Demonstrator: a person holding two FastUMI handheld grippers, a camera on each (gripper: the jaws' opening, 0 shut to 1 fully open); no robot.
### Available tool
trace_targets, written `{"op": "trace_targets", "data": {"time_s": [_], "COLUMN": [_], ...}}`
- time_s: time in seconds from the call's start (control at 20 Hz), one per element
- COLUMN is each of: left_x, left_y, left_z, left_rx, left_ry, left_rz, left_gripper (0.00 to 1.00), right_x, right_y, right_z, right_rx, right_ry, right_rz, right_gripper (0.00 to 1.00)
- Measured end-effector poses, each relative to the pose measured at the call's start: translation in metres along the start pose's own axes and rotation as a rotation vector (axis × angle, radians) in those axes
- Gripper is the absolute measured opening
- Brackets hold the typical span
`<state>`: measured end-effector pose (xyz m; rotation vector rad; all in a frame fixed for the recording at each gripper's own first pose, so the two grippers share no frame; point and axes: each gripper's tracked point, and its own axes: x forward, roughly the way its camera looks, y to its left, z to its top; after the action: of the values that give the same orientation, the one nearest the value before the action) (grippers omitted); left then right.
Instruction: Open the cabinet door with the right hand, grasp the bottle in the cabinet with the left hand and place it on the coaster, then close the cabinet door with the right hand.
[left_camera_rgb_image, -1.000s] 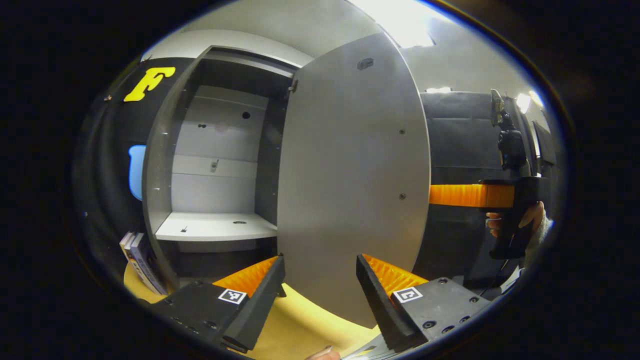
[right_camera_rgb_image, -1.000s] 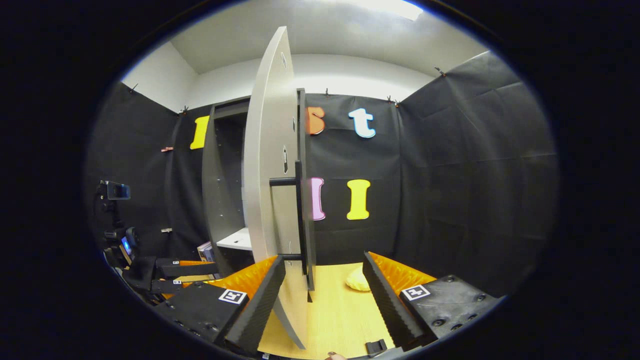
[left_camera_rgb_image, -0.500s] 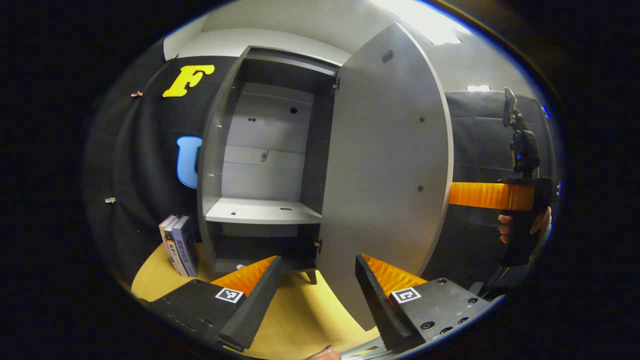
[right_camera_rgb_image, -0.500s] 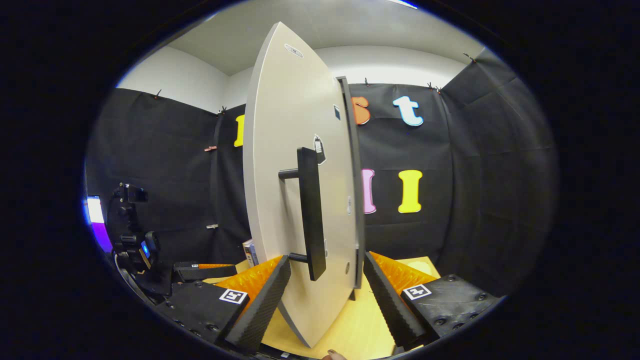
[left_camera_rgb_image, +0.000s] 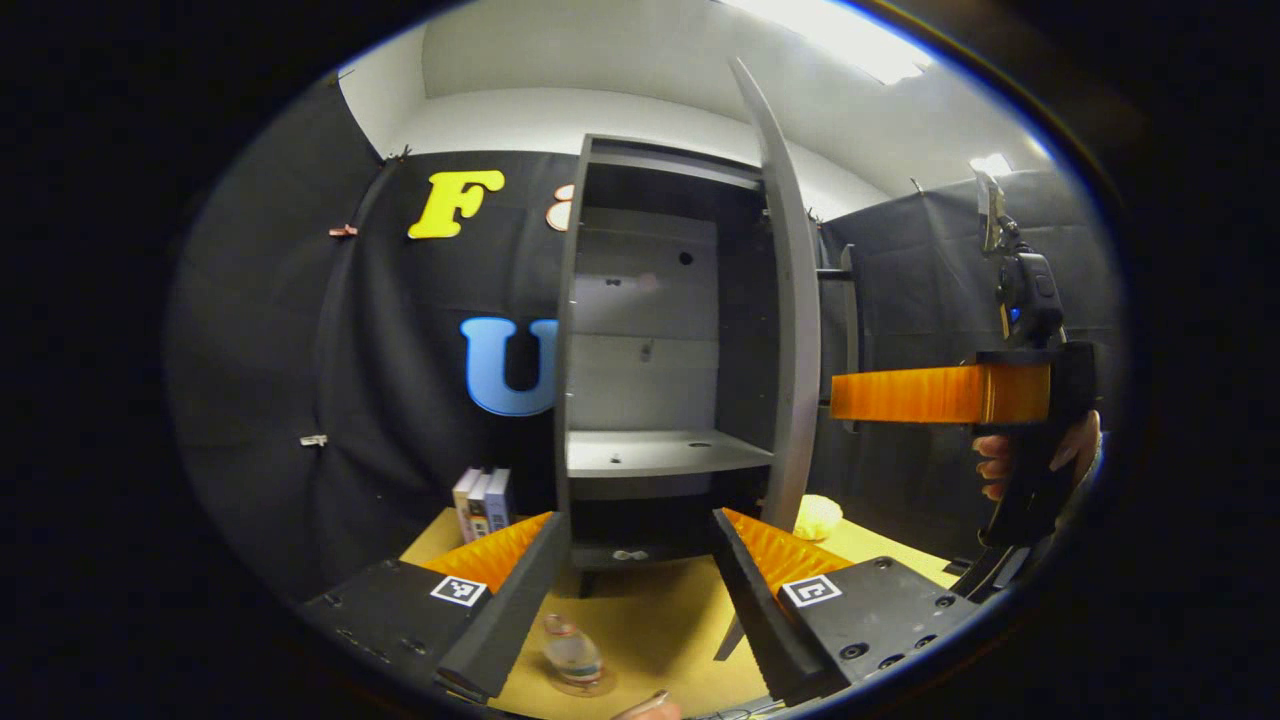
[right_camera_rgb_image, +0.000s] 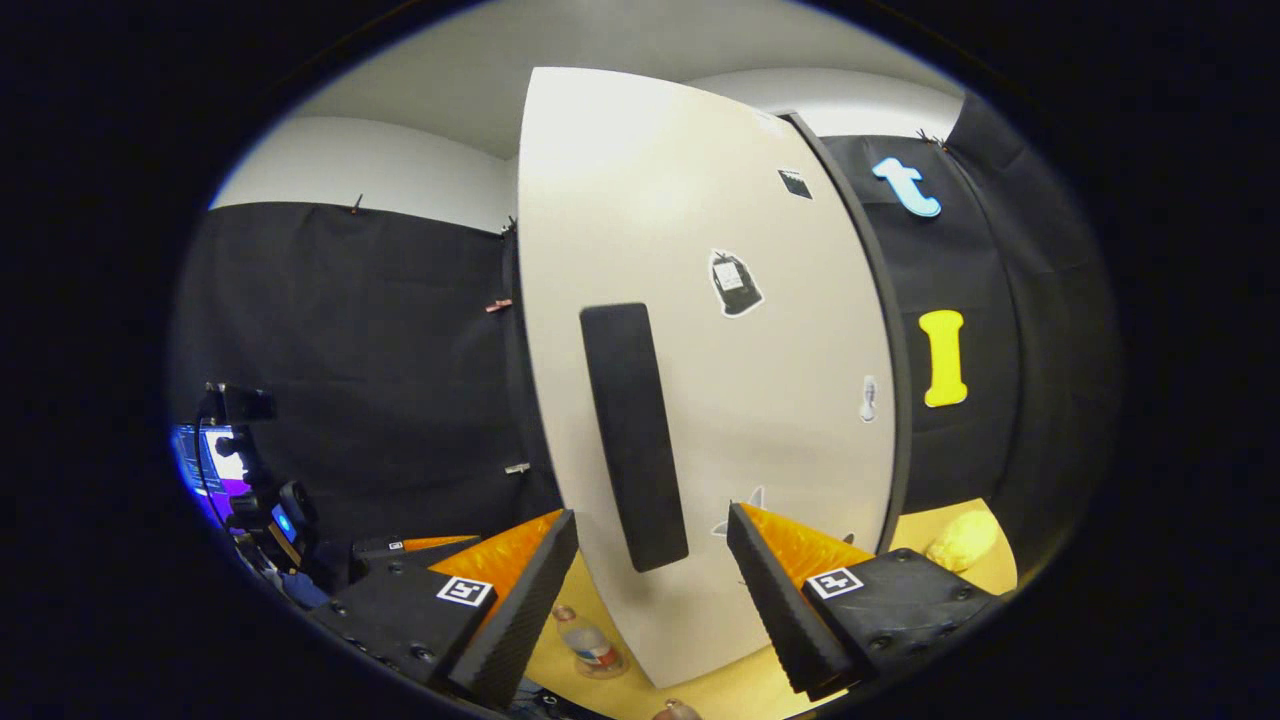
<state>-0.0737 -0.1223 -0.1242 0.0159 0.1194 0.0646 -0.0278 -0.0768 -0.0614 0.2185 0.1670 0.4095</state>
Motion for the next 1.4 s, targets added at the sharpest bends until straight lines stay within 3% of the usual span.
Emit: {"op": "trace_targets", "data": {"time_s": [0.15,0.2,0.3,0.55,0.75,0.9,1.0,1.05,1.1,1.15,1.2,1.25,1.4], "left_x": [-0.001,0.003,0.004,0.025,0.039,0.040,0.041,0.042,0.044,0.044,0.045,0.045,0.046], "left_y": [0.013,0.012,0.010,-0.016,-0.026,-0.048,-0.057,-0.063,-0.070,-0.073,-0.076,-0.078,-0.085], "left_z": [0.001,0.004,0.013,0.042,0.065,0.095,0.096,0.096,0.094,0.092,0.089,0.088,0.086], "left_rx": [0.009,0.011,0.016,-0.014,0.040,0.076,0.050,0.029,0.012,0.005,0.003,0.002,-0.007], "left_ry": [0.004,0.003,-0.013,-0.061,-0.072,-0.128,-0.132,-0.134,-0.130,-0.121,-0.113,-0.106,-0.107], "left_rz": [0.004,0.000,-0.001,-0.040,-0.004,-0.018,-0.020,-0.035,-0.049,-0.054,-0.060,-0.066,-0.079], "left_gripper": [0.91,0.86,0.90,0.91,0.91,0.90,0.86,0.90,0.86,0.91,0.86,0.90,0.91], "right_x": [-0.006,-0.009,-0.013,-0.029,-0.036,-0.044,-0.050,-0.051,-0.053,-0.055,-0.057,-0.060,-0.063], "right_y": [-0.011,-0.021,-0.034,-0.056,-0.065,-0.072,-0.077,-0.075,-0.074,-0.074,-0.076,-0.078,-0.081], "right_z": [-0.002,-0.007,-0.012,-0.008,0.001,0.013,0.020,0.022,0.022,0.023,0.024,0.024,0.023], "right_rx": [-0.055,-0.073,-0.095,-0.168,-0.189,-0.220,-0.244,-0.237,-0.227,-0.222,-0.223,-0.229,-0.222], "right_ry": [-0.004,0.001,-0.002,-0.058,-0.099,-0.126,-0.142,-0.149,-0.154,-0.154,-0.153,-0.150,-0.140], "right_rz": [-0.060,-0.091,-0.144,-0.221,-0.256,-0.281,-0.297,-0.294,-0.292,-0.295,-0.302,-0.309,-0.318], "right_gripper": [0.98,0.98,0.98,0.98,0.98,0.97,0.97,0.96,1.00,0.96,0.98,0.98,0.98]}}
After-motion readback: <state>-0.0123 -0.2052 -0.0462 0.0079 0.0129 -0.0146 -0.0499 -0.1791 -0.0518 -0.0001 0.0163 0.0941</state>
